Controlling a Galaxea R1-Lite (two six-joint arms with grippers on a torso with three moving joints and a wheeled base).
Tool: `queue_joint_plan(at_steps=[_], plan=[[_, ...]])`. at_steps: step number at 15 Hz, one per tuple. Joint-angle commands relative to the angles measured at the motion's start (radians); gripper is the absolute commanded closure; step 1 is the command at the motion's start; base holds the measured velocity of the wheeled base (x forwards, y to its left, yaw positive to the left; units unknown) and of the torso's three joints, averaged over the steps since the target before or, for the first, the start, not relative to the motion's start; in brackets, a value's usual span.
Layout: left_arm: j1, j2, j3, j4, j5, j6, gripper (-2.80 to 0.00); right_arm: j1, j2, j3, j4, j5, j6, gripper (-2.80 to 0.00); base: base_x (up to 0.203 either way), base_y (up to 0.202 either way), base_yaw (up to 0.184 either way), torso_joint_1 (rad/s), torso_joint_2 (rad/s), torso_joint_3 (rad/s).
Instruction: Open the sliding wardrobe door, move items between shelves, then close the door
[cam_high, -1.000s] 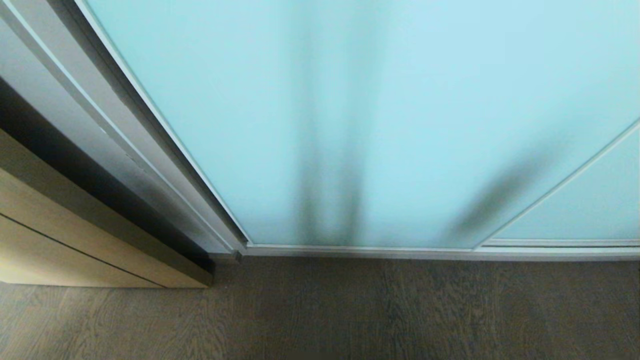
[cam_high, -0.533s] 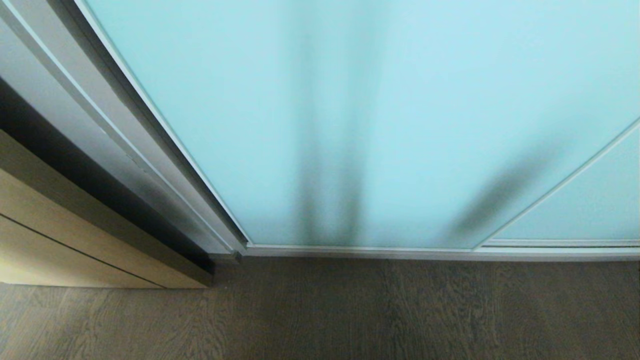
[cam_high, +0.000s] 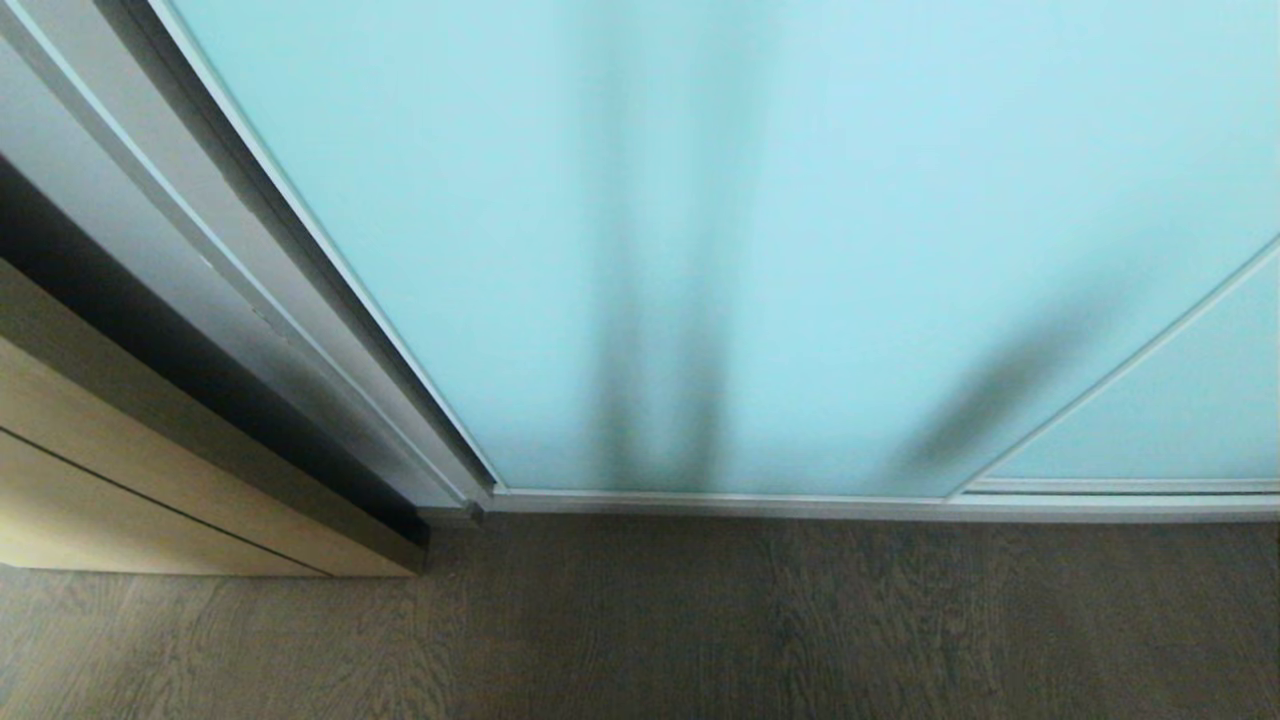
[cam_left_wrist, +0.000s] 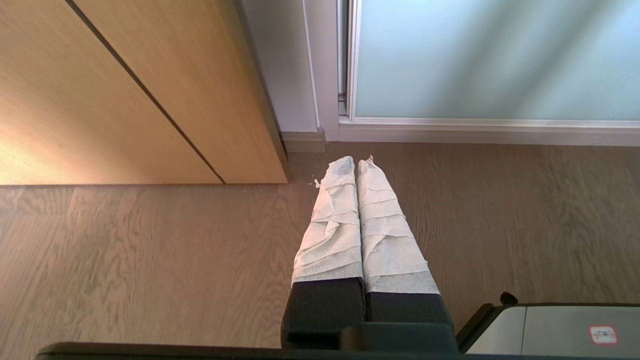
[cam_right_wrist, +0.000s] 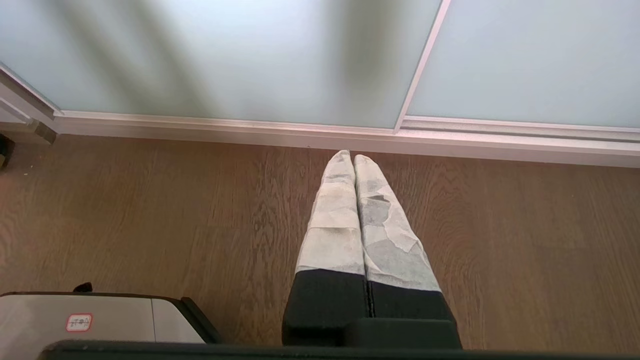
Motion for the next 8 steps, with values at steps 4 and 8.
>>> queue_joint_plan(at_steps=[4,8], plan=[[0.000,0.003,0.000,0.000,0.000,0.000,0.00,0.002,0.003,0.000,-0.002,0.000,0.001,0.00,0.000,0.000,0.000,0.000,0.00,0.000],[0.000,0.003,0.000,0.000,0.000,0.000,0.00,0.002,0.001,0.000,-0.002,0.000,0.002,0.00,0.000,0.000,0.000,0.000,0.00,0.000]])
